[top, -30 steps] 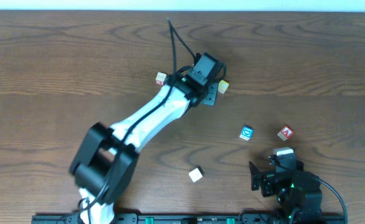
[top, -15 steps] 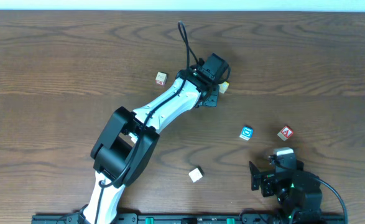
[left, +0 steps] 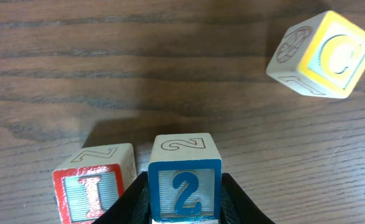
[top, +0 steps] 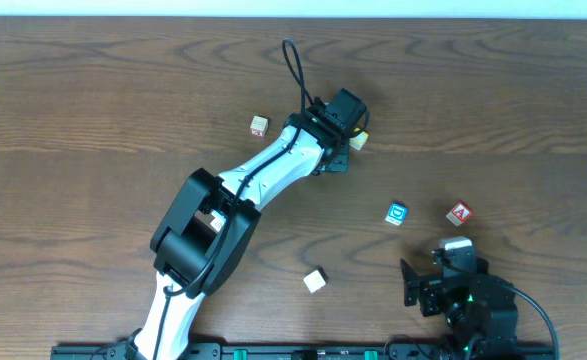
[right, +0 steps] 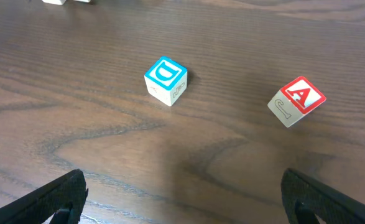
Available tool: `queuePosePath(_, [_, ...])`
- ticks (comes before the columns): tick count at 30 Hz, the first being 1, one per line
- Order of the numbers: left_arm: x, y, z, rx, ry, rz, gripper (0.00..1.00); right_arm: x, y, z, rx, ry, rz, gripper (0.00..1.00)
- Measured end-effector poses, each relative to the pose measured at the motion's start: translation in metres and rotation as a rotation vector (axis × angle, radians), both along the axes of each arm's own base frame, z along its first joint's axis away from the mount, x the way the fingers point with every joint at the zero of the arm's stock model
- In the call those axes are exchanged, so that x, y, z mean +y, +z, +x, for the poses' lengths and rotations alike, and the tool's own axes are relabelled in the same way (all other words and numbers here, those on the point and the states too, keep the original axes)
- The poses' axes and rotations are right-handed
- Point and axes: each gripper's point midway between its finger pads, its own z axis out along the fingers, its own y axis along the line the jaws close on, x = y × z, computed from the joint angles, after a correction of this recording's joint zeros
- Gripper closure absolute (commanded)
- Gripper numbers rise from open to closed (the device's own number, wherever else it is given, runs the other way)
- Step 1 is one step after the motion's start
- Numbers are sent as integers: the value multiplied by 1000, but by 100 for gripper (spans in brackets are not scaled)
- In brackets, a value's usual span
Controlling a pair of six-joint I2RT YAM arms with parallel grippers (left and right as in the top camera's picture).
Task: Spell out Ai2
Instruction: 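Place the blue '2' block right of the red 'I' block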
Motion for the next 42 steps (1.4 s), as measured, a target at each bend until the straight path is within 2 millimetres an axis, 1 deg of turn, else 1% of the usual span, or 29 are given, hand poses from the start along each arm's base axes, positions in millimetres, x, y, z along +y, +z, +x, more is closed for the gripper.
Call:
queuePosePath(8, [3,-1,-1,5,25,9,94,0,0,0,0,0,0,1])
queuePosePath(24, [1,-1,-3,20,43,-12,94,0,0,0,0,0,0,1])
queuePosePath(26, [0,-1,-3,21,43,-13,83,0,0,0,0,0,0,1])
queuePosePath(27, [0,-1,-3,22,42,-14,80,0,0,0,0,0,0,1])
queuePosePath(30, [0,-1,-3,22,42,-14,78,0,0,0,0,0,0,1])
queuePosePath(32, [0,-1,-3,22,43,-14,75,0,0,0,0,0,0,1])
queuePosePath(33, [1,-1,-3,23,42,-13,72,0,0,0,0,0,0,1])
queuePosePath(38, [1,-1,-3,23,43,-13,71,0,0,0,0,0,0,1])
queuePosePath(40, [1,-1,-3,23,43,-13,62,0,0,0,0,0,0,1])
queuePosePath(42, [1,-1,-3,23,43,-14,62,0,0,0,0,0,0,1])
